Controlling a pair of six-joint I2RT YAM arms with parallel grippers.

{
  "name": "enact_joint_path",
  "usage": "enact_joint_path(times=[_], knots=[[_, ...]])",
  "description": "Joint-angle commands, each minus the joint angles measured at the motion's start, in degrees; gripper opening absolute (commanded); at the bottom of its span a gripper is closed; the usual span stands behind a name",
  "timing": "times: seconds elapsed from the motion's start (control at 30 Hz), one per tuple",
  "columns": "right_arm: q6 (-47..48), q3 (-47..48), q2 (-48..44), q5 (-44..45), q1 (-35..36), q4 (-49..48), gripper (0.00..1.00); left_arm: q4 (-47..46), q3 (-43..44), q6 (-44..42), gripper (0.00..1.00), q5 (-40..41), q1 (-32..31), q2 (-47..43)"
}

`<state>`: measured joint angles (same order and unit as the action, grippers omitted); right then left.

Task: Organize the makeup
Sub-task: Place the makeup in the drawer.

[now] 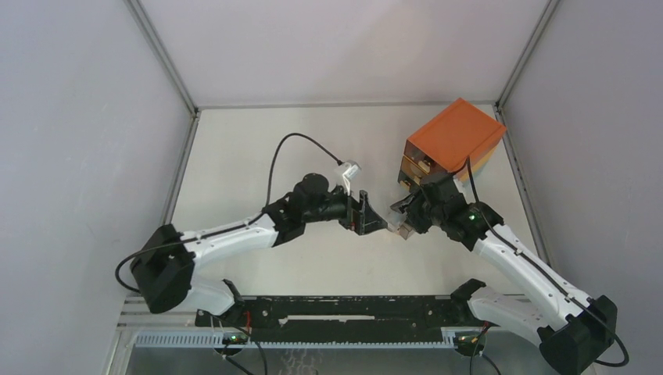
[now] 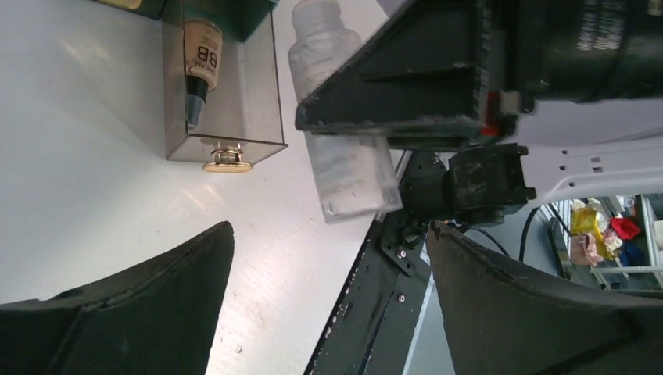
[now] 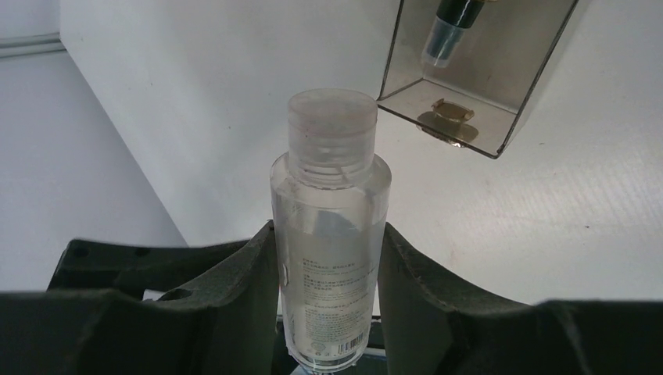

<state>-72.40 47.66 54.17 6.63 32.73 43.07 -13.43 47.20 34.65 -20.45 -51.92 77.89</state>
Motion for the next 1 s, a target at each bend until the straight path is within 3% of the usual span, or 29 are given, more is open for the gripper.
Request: enact_joint_path(times=[0.0,0.1,0.27,0.63,0.73,0.9,0.97], knots=[[-1.5,2.4,-0.1,-2.2,-0.2,-3.0,0.0,-1.9,8.4,-1.1,0.91,-4.5,-0.4,6.9],[-1.4,2.4,-0.6,-2.0,-0.3,-2.8,0.0,-1.5,11.1,0.3,0.82,-7.6,-0.5,11.1],[-1.6,2.4,-1.2,-1.8,-0.5,-1.9,0.0,-5.0,10.2,2.6,0.77,-8.1,-0.5,11.6],[-1.3,2.0,-2.0,-2.9,-0.7,-1.8,0.0,-1.2,14.5,3.4,0.59,-15.0,-0.5,16.0],[-1.1,1.4,-2.6,-3.0,-0.7,-1.9,0.0,-2.1,15.1,3.6,0.33,-16.0,-0.5,16.9],[-1.3,1.3,-3.8,-2.3,-1.0,0.3,0.0,-1.2,17.0,6.3,0.12,-17.0,-0.5,19.1],[-1.1,1.8,-4.6,-1.9,-1.9,2.6,0.11,0.6,17.9,6.2,0.01,-16.2,-0.4,19.2]])
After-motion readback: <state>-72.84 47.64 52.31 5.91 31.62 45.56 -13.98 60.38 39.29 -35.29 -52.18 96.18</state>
